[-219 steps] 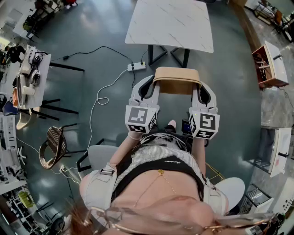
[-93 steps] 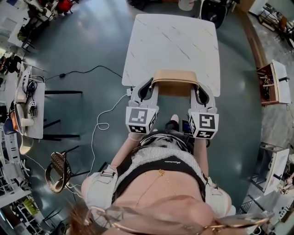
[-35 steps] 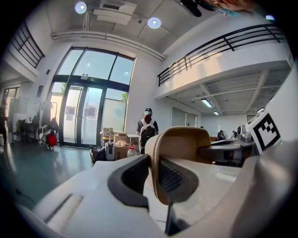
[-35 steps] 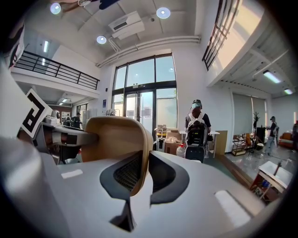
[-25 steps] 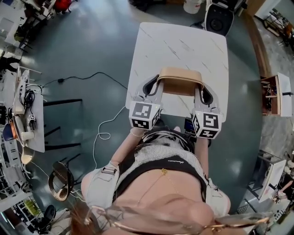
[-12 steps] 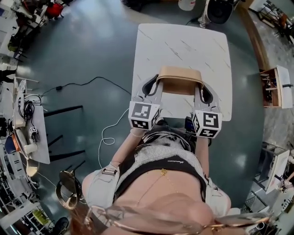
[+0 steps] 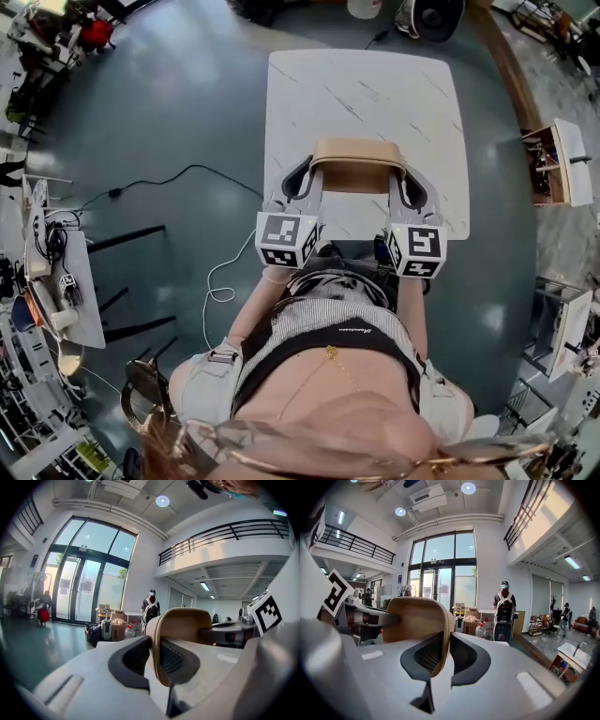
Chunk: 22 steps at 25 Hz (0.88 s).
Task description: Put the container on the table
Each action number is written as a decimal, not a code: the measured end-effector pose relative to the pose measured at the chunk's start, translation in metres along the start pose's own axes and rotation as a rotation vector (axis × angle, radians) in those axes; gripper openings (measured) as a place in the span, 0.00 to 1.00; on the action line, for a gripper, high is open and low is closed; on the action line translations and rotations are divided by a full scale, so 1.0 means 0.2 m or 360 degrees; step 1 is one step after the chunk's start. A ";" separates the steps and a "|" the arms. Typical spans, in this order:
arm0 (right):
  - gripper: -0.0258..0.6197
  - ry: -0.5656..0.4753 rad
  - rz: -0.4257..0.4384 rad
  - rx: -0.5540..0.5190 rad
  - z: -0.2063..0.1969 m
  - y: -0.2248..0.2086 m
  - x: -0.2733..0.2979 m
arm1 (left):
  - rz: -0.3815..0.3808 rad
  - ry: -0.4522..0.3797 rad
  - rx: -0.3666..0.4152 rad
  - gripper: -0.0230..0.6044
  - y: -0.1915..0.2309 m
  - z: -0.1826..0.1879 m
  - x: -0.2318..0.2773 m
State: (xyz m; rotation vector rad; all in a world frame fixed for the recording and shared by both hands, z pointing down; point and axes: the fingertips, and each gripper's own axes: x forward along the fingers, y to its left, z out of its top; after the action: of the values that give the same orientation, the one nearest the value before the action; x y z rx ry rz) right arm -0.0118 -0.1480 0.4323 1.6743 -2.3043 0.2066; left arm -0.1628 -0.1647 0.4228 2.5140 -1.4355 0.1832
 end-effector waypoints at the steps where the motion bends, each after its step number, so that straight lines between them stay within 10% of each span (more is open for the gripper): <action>1: 0.13 0.0000 0.0007 -0.0001 0.00 -0.01 0.00 | 0.0006 -0.0001 -0.0001 0.10 0.00 0.00 0.00; 22: 0.13 -0.0027 0.0089 -0.0002 0.00 -0.56 -0.03 | 0.0094 -0.0007 0.0025 0.10 -0.42 0.08 0.34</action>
State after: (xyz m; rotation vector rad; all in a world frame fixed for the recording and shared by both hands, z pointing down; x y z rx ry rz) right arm 0.0961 -0.1778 0.4242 1.6185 -2.3646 0.2034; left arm -0.0553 -0.1844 0.4108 2.4876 -1.5169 0.2003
